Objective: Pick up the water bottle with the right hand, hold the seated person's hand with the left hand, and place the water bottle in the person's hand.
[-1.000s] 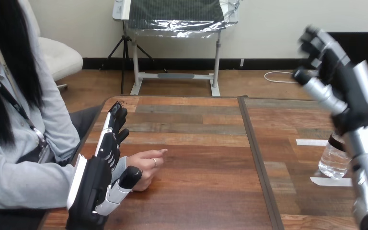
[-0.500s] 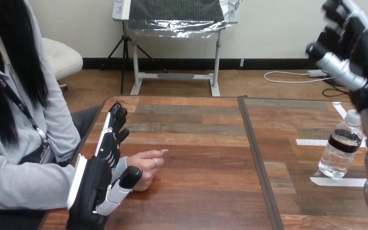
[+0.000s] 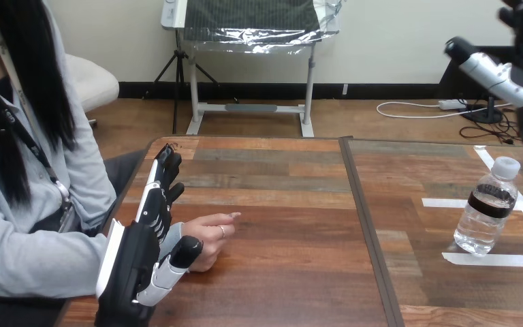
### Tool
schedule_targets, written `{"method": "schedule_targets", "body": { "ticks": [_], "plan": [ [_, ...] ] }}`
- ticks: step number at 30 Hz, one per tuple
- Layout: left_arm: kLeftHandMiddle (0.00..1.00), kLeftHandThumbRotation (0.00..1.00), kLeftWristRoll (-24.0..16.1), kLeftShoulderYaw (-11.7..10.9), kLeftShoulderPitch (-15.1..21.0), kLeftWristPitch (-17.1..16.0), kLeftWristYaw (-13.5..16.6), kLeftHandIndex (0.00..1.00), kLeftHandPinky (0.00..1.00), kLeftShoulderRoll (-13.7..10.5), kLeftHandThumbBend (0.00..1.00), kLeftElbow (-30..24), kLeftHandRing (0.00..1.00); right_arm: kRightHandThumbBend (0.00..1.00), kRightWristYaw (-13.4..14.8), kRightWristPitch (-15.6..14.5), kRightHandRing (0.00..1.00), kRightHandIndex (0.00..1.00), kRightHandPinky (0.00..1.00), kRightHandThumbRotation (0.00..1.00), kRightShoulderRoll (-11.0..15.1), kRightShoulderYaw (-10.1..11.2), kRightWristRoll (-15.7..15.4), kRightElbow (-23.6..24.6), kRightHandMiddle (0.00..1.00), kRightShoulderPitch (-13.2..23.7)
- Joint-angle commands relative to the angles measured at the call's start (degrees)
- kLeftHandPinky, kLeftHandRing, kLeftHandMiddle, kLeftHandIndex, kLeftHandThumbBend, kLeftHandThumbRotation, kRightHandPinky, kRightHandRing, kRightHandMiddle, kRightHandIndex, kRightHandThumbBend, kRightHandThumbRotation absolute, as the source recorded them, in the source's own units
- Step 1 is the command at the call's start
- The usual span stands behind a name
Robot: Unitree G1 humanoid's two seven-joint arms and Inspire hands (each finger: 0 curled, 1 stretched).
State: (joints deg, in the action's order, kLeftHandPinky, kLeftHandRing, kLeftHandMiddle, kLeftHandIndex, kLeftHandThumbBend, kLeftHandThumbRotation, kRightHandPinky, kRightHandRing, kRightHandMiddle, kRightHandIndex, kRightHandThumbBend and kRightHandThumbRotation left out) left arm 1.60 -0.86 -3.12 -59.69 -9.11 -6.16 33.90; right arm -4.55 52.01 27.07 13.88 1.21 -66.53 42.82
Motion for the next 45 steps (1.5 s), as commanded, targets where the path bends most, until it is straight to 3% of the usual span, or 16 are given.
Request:
{"method": "schedule_targets", "body": {
  "ticks": [1, 5, 17, 29, 45],
  "plan": [
    [1.00, 0.86, -0.3, -0.2, 3.5, -1.0, 0.1, 1.00, 0.94, 0.2, 1.00, -0.3, 0.99, 1.00, 2.8, -1.0, 0.93, 0.92, 0.91, 0.49, 2.5, 0.2, -1.0, 0.6, 0.88, 4.8],
    [1.00, 0.86, 0.3, -0.1, 3.4, -0.8, -0.2, 1.00, 0.94, 0.2, 1.00, -0.4, 0.99, 1.00, 6.1, -2.7, 0.93, 0.92, 0.91, 0.51, 3.4, -0.5, -3.2, 0.1, 0.88, 4.9],
    [1.00, 0.85, 0.5, -0.1, 2.8, -0.7, -0.2, 1.00, 0.95, 0.3, 1.00, -1.0, 0.99, 1.00, 11.1, -7.4, 0.90, 0.91, 0.90, 0.50, 4.9, -1.6, -6.7, -1.8, 0.86, 4.6],
    [1.00, 0.85, 0.9, 0.0, 2.4, -0.9, -0.6, 1.00, 0.95, 0.2, 1.00, -1.3, 0.99, 1.00, 16.1, -12.2, 0.89, 0.91, 0.78, 0.51, 6.3, -4.0, -10.7, -4.0, 0.86, 3.8],
    [1.00, 0.84, 0.9, -0.2, 2.2, -1.3, -0.5, 1.00, 0.95, 0.3, 1.00, -1.6, 0.99, 1.00, 18.2, -17.3, 0.86, 0.91, 0.73, 0.43, 6.9, -6.3, -14.1, -6.4, 0.85, 2.5]
  ]
}}
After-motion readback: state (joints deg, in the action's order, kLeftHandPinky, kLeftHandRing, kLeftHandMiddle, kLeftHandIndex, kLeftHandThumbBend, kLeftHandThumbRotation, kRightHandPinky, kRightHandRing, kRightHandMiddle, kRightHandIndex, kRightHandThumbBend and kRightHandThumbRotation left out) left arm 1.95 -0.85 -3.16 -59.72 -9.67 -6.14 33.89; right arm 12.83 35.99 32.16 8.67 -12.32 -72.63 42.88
